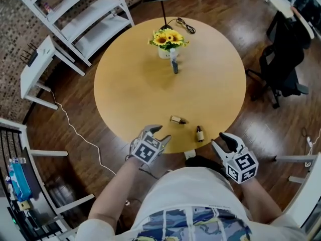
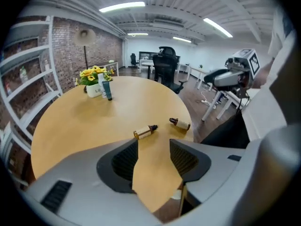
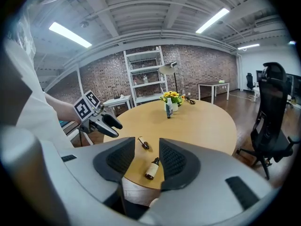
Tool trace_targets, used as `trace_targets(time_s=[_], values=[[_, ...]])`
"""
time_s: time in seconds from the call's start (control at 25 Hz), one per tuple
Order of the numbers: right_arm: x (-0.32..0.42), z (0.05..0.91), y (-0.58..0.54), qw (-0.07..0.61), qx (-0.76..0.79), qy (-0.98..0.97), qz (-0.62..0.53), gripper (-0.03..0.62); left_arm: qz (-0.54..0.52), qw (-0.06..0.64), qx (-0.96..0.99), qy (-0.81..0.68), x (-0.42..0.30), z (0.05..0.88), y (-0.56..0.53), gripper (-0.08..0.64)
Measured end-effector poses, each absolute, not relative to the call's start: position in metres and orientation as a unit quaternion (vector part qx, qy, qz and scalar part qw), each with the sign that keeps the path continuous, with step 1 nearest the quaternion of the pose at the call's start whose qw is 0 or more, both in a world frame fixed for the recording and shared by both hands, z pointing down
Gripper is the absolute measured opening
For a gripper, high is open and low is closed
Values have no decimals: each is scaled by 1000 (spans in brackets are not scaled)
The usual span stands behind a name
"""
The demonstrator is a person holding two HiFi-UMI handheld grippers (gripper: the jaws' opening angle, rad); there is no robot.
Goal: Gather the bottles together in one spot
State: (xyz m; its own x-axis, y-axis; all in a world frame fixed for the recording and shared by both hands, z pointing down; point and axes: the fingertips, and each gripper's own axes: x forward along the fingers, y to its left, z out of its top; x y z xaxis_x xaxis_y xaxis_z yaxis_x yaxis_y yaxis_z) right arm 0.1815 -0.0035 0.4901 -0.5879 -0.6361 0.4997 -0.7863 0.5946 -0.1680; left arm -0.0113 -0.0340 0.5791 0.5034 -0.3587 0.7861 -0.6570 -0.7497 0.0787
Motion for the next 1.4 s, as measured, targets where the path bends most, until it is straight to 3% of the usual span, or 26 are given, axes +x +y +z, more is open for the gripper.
trace_targets(time_s=[0.44,0.56,0.64,0.8,0.96,1.12,1.4], values=[[231,509,-58,212,378,-874,220,189,596,33,796,-96,32,674,-98,218],[244,516,-69,221,374,-873,222,189,616,32,783,-72,38,691,-102,217],[249,520,-74,221,373,-873,224,189,613,73,783,-80,38,695,-102,150],[244,519,-85,206,372,-877,223,189,538,193,802,-173,31,684,-105,149],[223,506,-99,165,355,-886,250,183,350,272,850,-284,51,614,-114,149],[181,472,-117,106,318,-899,283,183,228,248,886,-318,72,537,-101,149],[85,428,-102,63,218,-928,295,144,166,184,909,-335,73,480,-67,149]])
